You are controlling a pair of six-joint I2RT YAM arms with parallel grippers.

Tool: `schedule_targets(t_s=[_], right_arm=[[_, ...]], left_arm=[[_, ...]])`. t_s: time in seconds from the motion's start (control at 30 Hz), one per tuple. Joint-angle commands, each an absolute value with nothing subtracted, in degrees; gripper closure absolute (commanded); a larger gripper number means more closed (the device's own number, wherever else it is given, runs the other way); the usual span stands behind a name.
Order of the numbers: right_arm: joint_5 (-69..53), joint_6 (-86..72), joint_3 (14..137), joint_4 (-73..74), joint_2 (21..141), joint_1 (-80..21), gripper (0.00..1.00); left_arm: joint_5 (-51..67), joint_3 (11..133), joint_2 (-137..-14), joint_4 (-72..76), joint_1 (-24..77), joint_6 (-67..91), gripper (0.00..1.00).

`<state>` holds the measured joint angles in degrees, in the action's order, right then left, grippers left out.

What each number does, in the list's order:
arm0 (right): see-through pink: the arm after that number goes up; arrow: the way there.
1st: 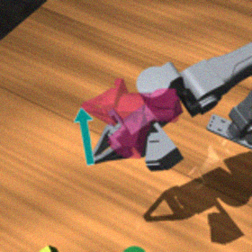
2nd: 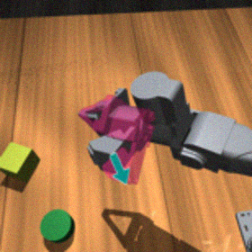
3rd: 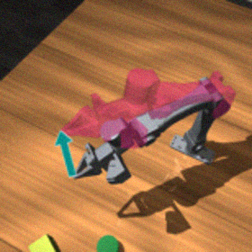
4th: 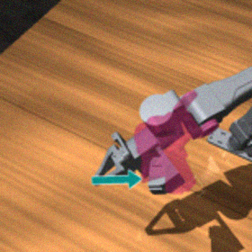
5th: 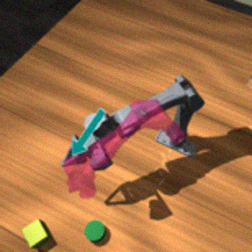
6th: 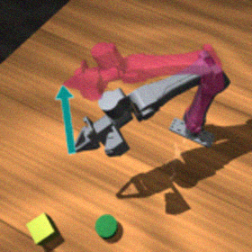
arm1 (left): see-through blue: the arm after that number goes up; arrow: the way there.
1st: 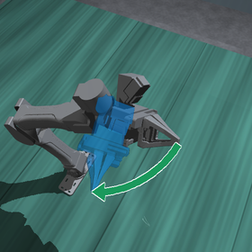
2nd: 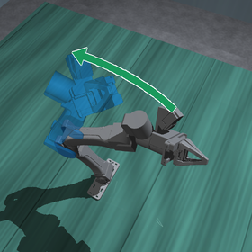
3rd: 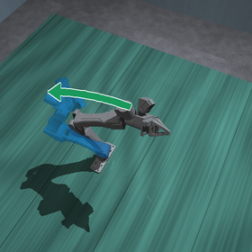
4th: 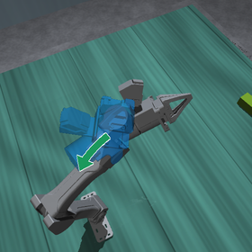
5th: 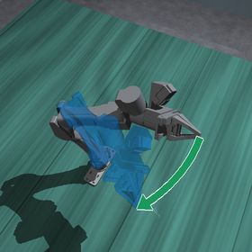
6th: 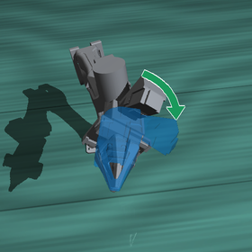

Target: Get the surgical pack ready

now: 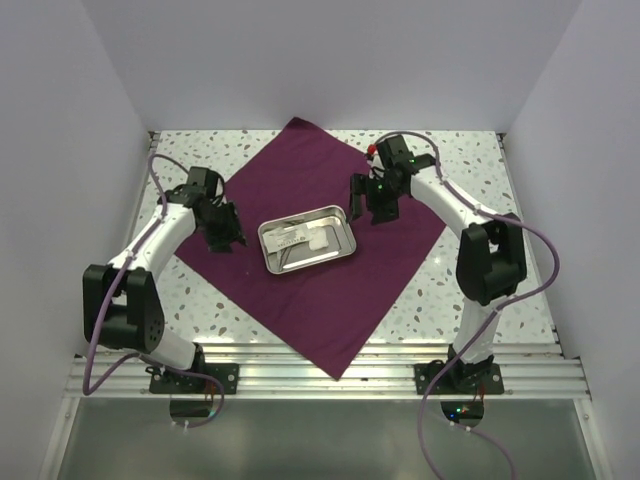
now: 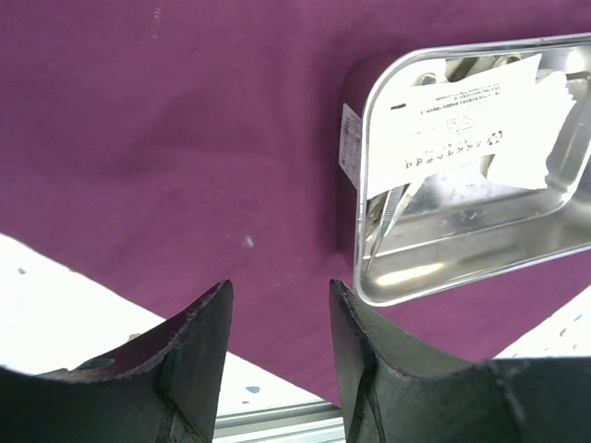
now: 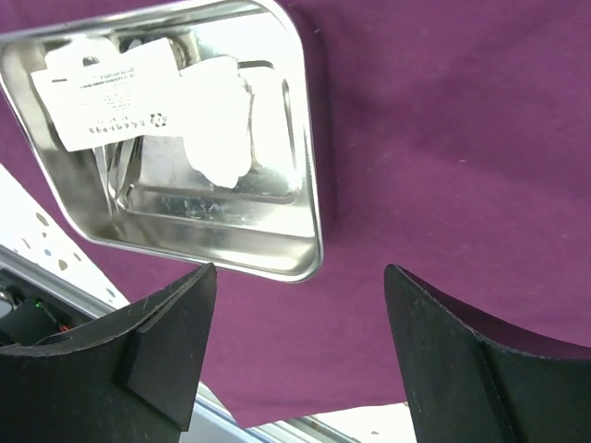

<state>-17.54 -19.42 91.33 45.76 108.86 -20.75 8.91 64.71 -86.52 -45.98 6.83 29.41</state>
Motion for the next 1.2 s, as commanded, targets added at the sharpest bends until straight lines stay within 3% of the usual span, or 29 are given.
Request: schedule_targets(t_s=[0.0,0.57,0.93,1.17], right_arm=[[-18.7,-19.8,93.2,45.1,110.8,-22.8,0.23],[-1.3,-19.1,99.2,52.2,117.6,-27.3,0.38],[-0.4,-21.7,105.7,54.5,123.3,-27.6,0.57],[-0.5,-23.7,108.5,55.6,125.9,-28.0,0.61]], left_arm=[[12.6,64.2,-86.5,-41.5,7.1,31.3,0.51],[-1.8,65.5,-78.7,-45.5,13.8,30.2,0.53],[-0.3,69.6,-78.5,-45.1,14.2,26.3,0.53],[0.2,70.8,-78.7,-45.2,14.5,25.6,0.53]])
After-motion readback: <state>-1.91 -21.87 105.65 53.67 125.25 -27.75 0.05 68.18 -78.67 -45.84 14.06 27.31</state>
